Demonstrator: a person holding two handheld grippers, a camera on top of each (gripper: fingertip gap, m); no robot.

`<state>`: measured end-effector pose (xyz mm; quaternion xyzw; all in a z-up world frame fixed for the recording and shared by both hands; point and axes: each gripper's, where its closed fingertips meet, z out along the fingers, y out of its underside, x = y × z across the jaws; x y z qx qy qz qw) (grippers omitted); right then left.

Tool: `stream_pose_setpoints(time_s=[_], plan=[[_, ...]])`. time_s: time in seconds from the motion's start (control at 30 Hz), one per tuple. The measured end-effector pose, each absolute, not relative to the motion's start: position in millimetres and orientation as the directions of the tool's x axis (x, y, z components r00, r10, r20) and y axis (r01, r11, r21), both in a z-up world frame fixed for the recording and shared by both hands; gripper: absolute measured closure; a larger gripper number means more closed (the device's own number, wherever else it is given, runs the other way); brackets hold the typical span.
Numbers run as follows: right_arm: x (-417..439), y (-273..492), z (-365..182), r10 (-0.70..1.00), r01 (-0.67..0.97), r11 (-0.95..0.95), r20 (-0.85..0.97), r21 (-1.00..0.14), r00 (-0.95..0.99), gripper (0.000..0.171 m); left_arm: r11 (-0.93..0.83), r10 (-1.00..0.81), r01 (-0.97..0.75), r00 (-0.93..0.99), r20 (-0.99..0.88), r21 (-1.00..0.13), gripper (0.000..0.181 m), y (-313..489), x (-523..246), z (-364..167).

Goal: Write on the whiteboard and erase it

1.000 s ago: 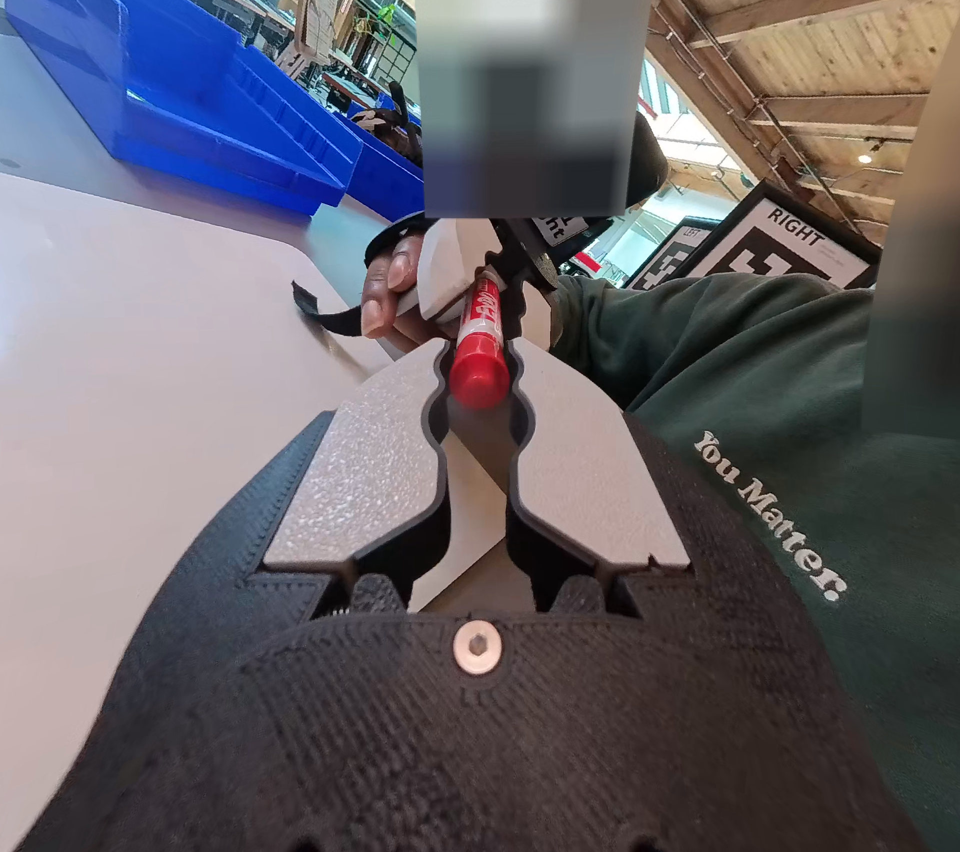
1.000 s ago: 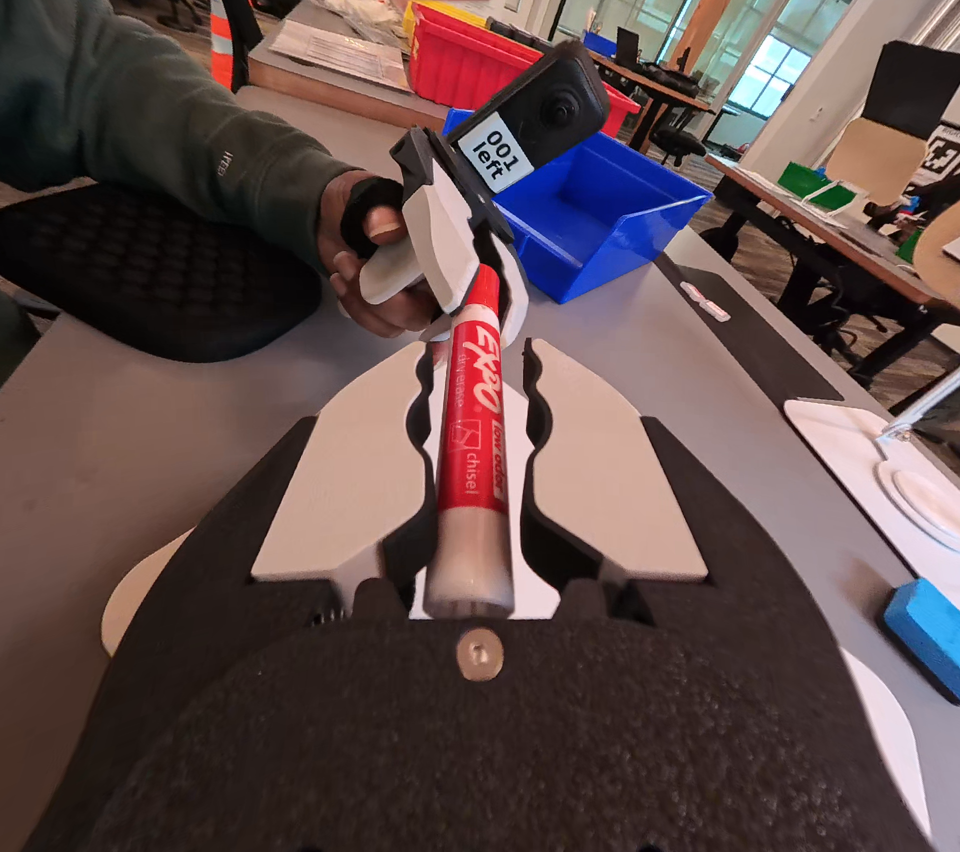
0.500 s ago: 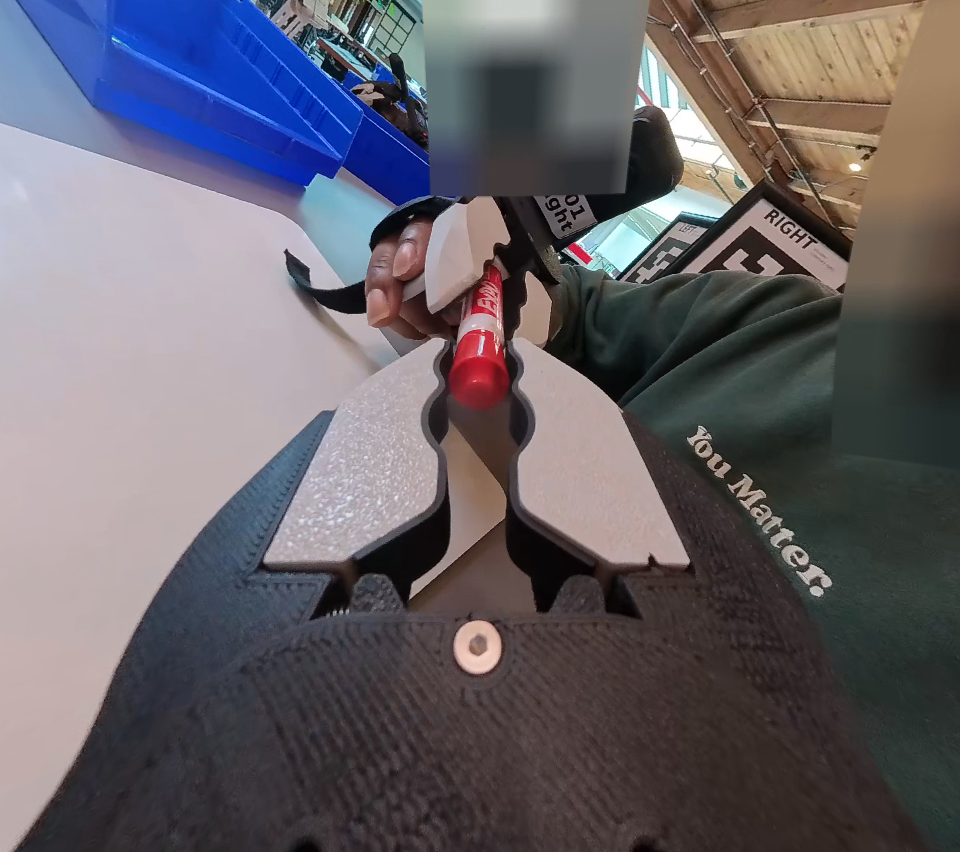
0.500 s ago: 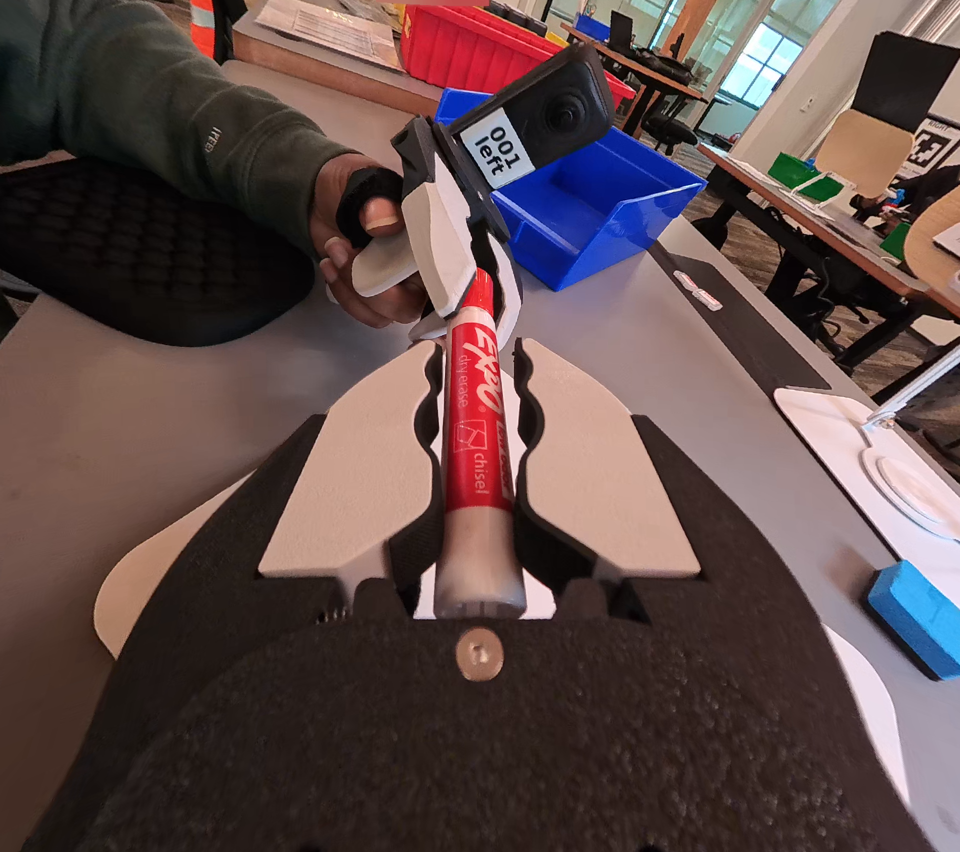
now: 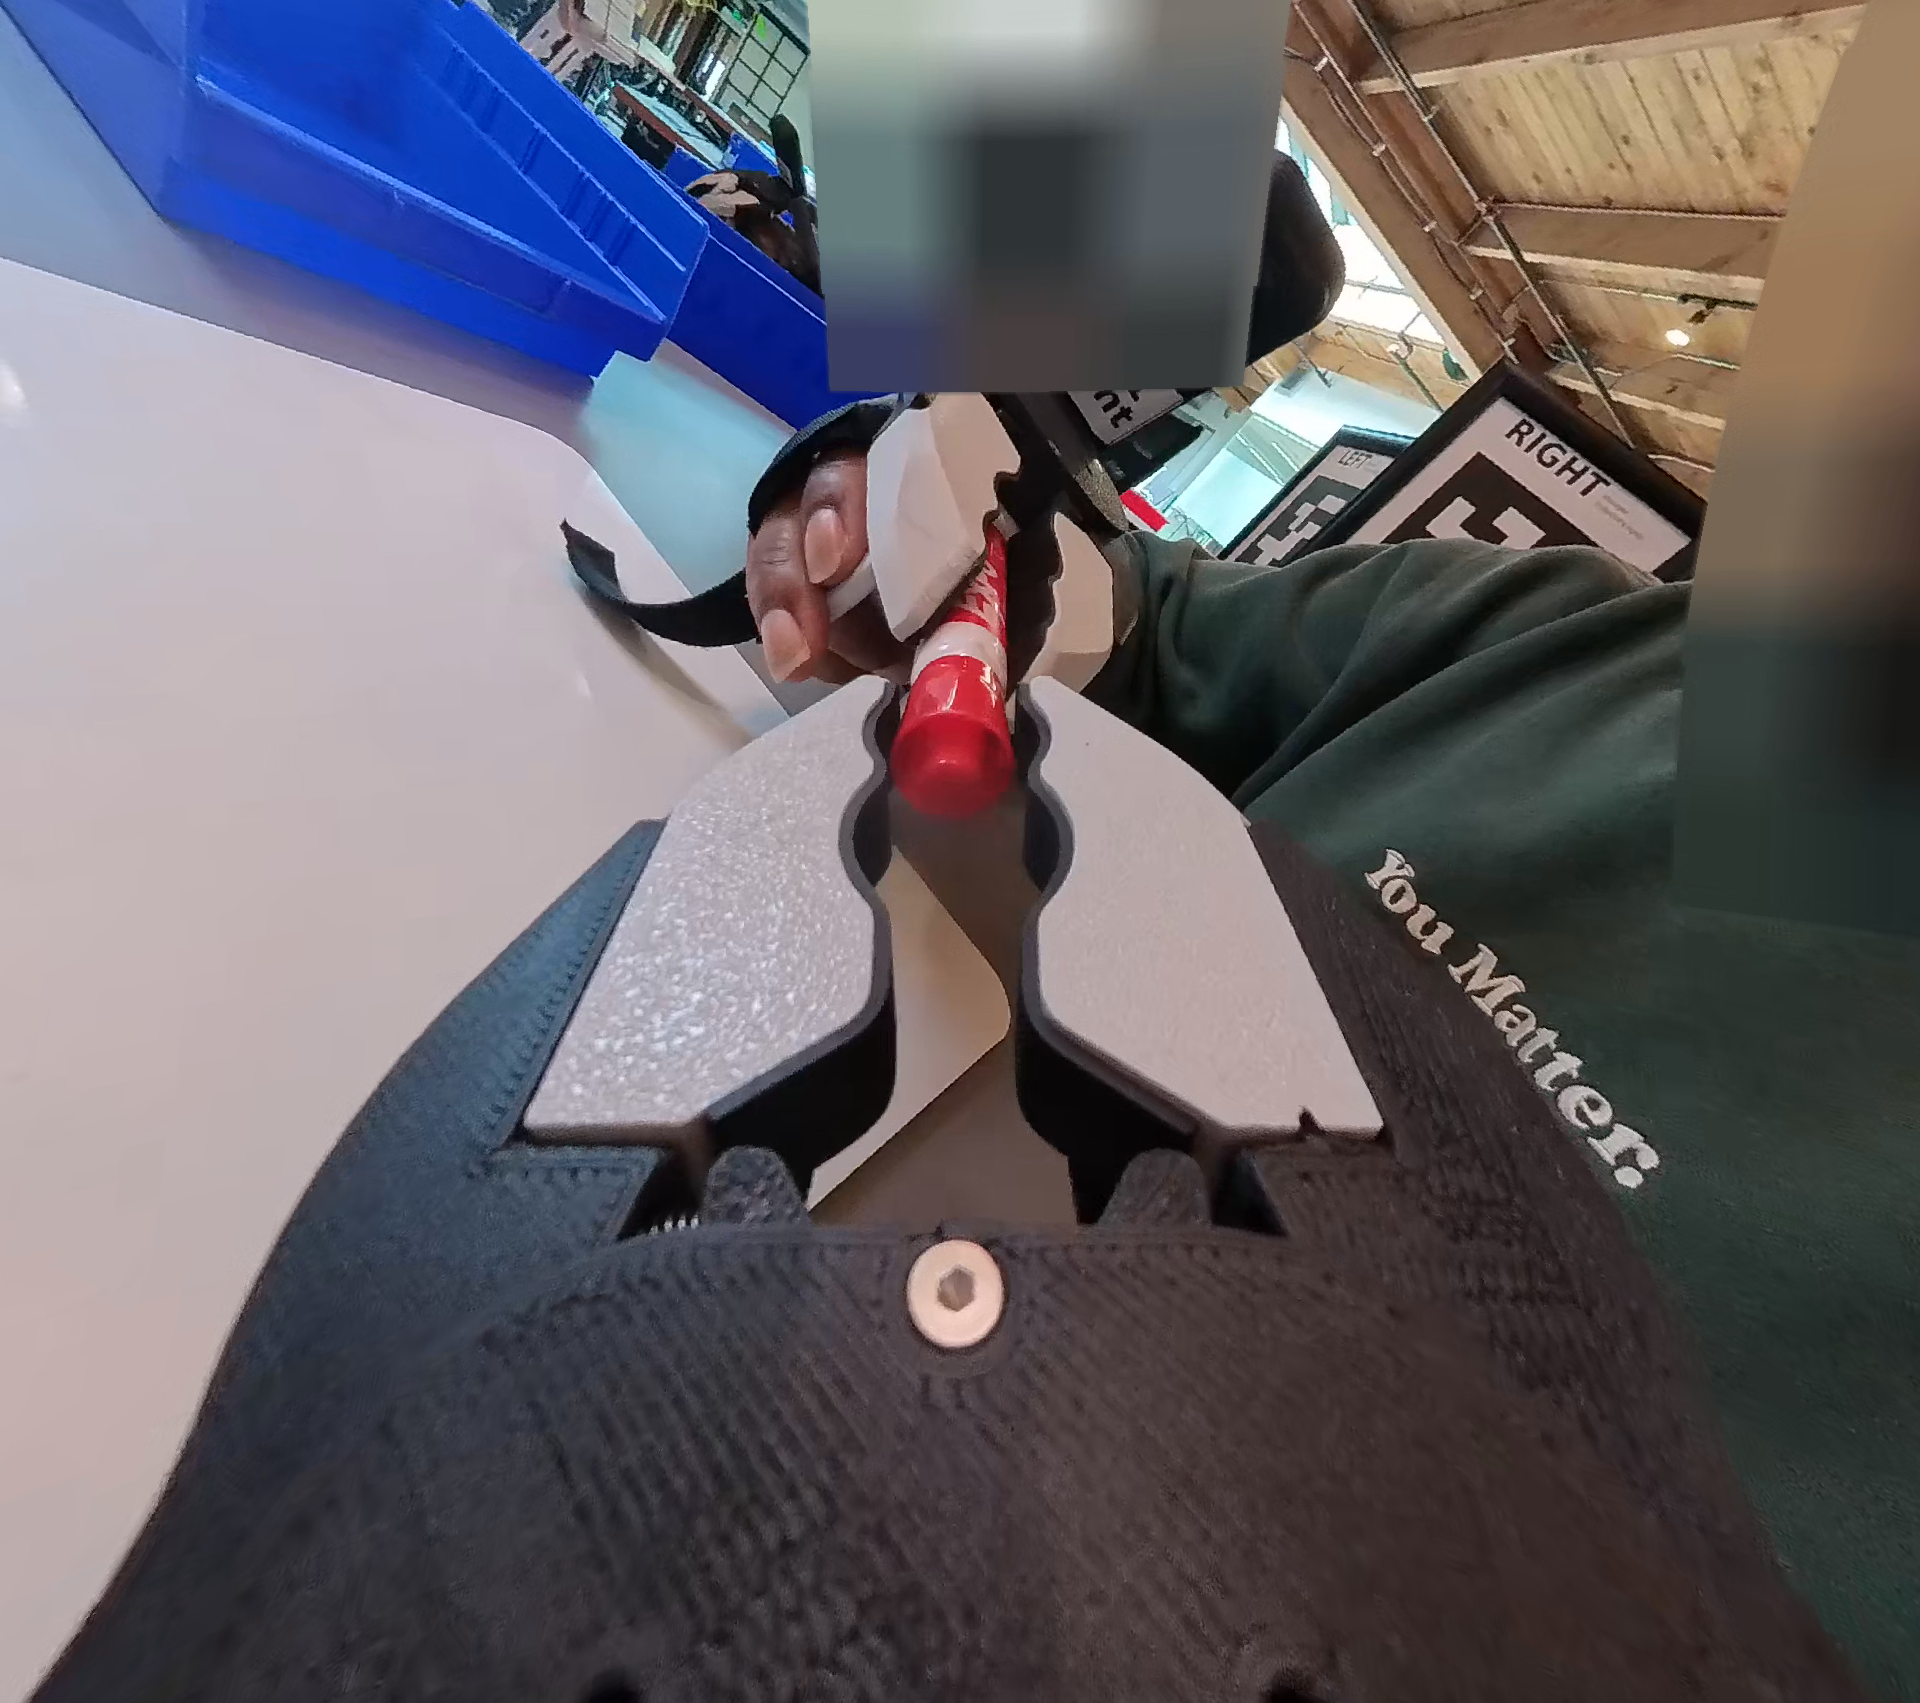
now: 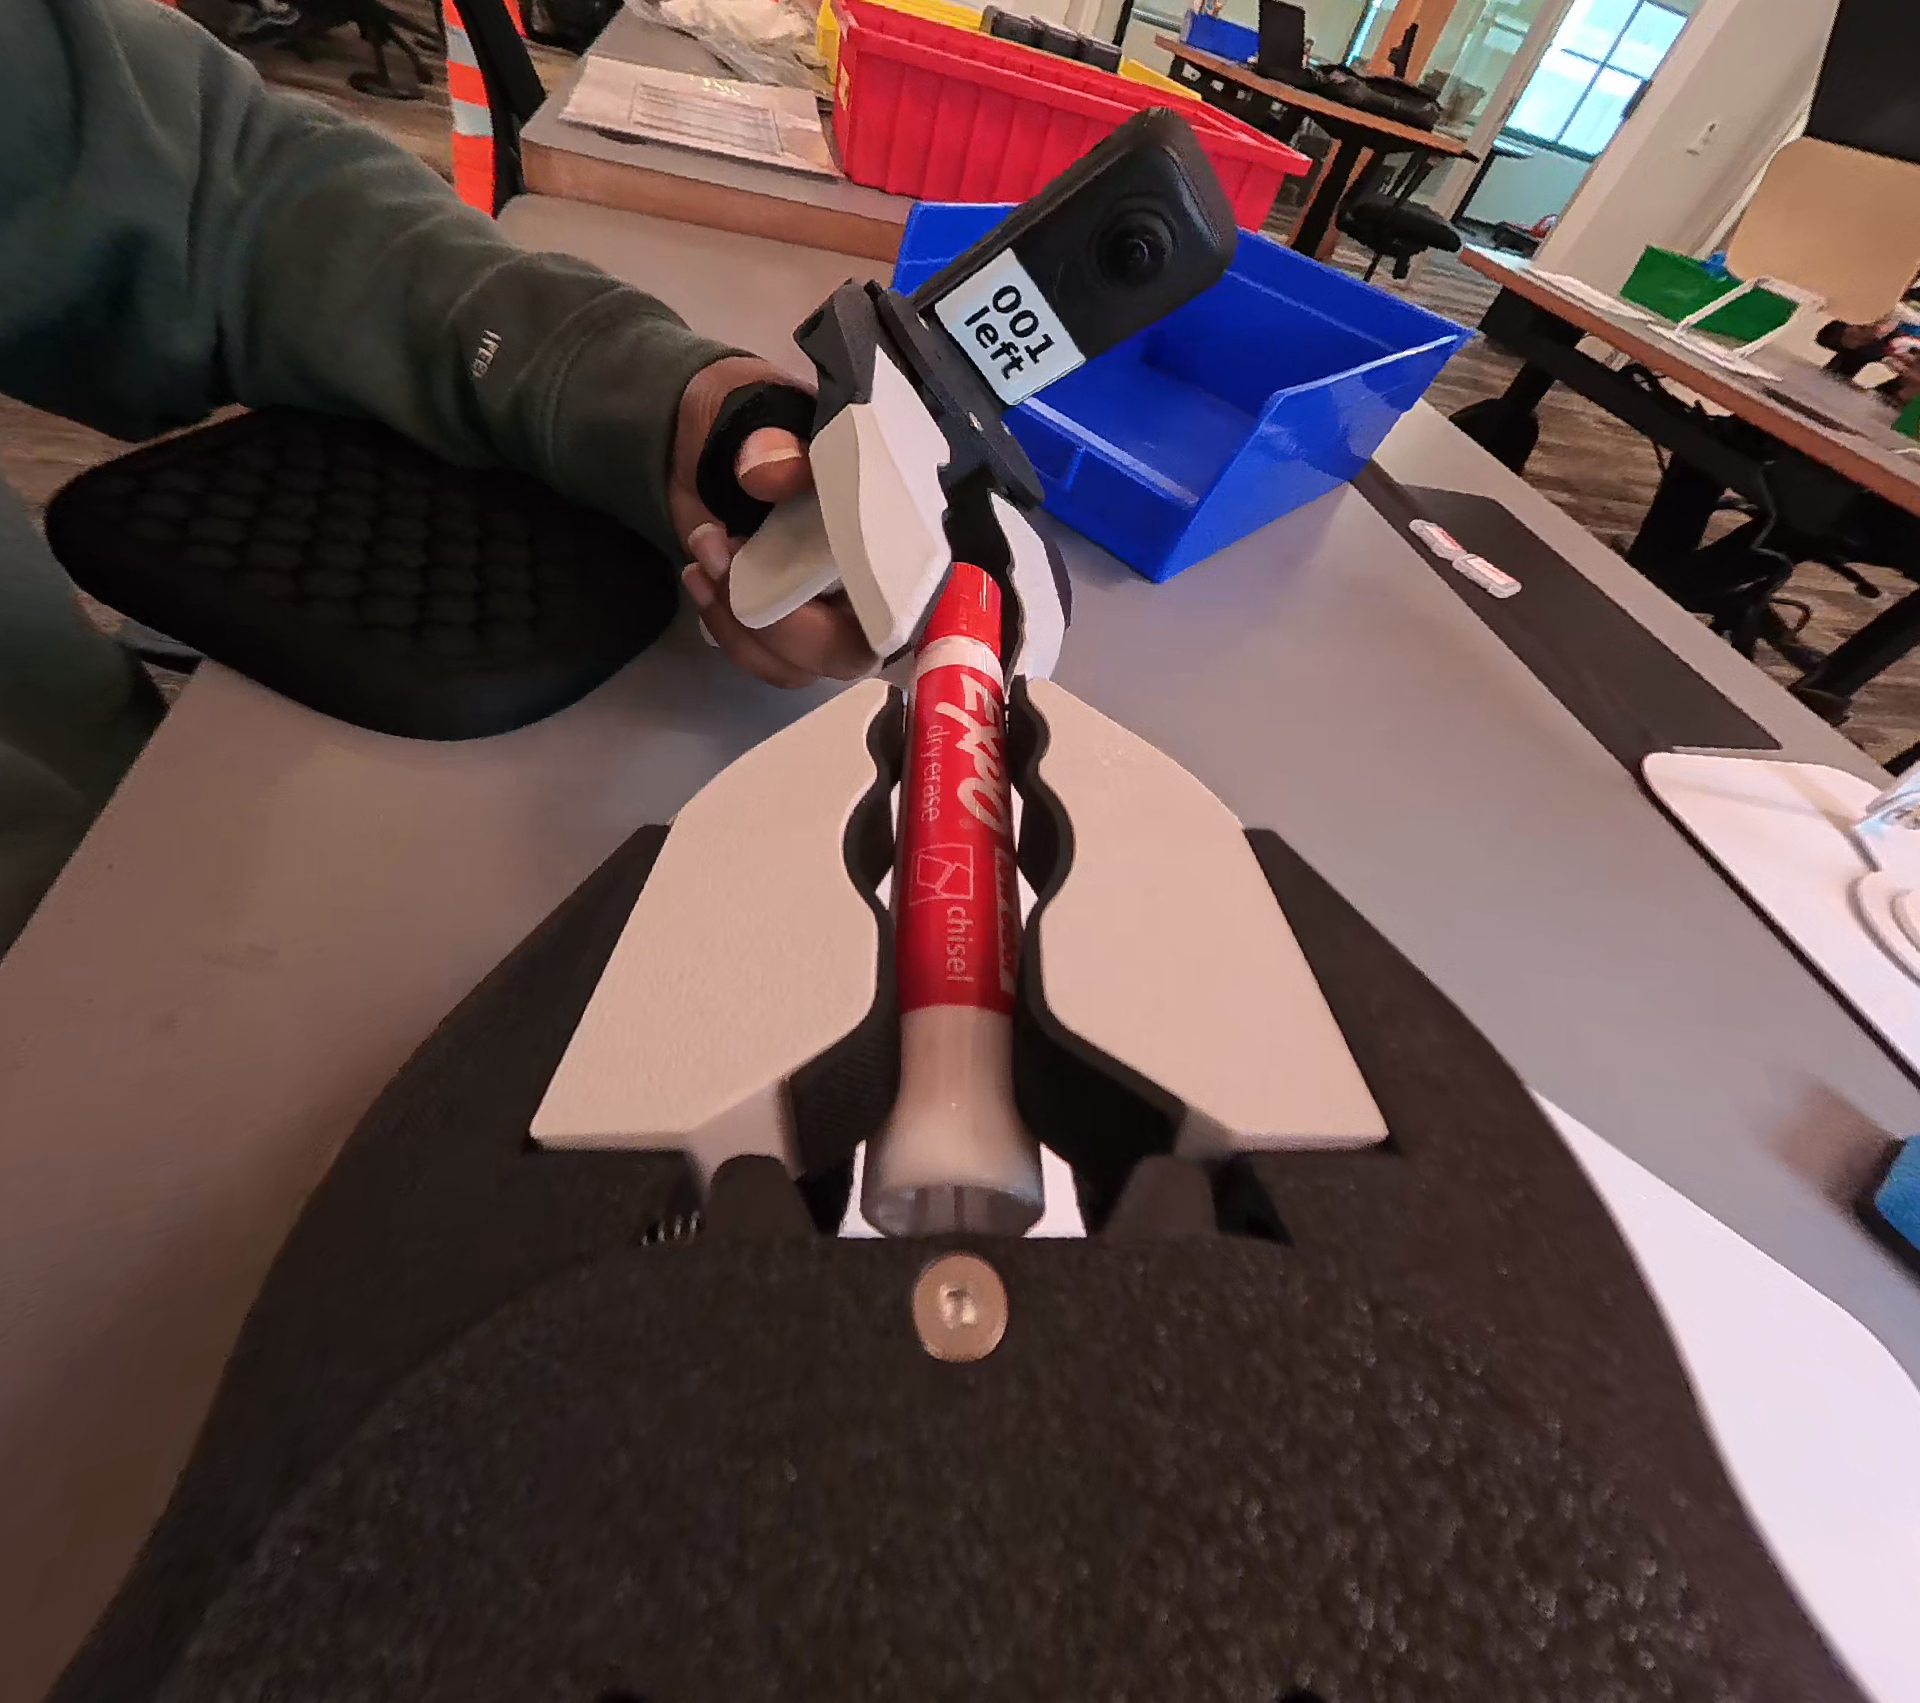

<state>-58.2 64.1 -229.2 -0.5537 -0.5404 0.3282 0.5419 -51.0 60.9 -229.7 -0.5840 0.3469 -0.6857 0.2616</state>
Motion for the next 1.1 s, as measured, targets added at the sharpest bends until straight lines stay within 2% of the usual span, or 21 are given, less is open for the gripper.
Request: stream_pose_setpoints(time_s=[0.57, 1.1], plan=[[-59, 55, -212, 0.968, 0.222, 0.18, 0.213, -0.958, 0.135, 0.152, -0.437, -0.884, -0.08, -0.147, 0.444, -0.896, 0.162, 52, -53, -216], [-61, 54, -204, 0.971, 0.206, 0.193, 0.217, -0.959, 0.1, 0.153, -0.448, -0.876, -0.071, -0.161, 0.454, -0.891, 0.162, 51, -57, -208]])
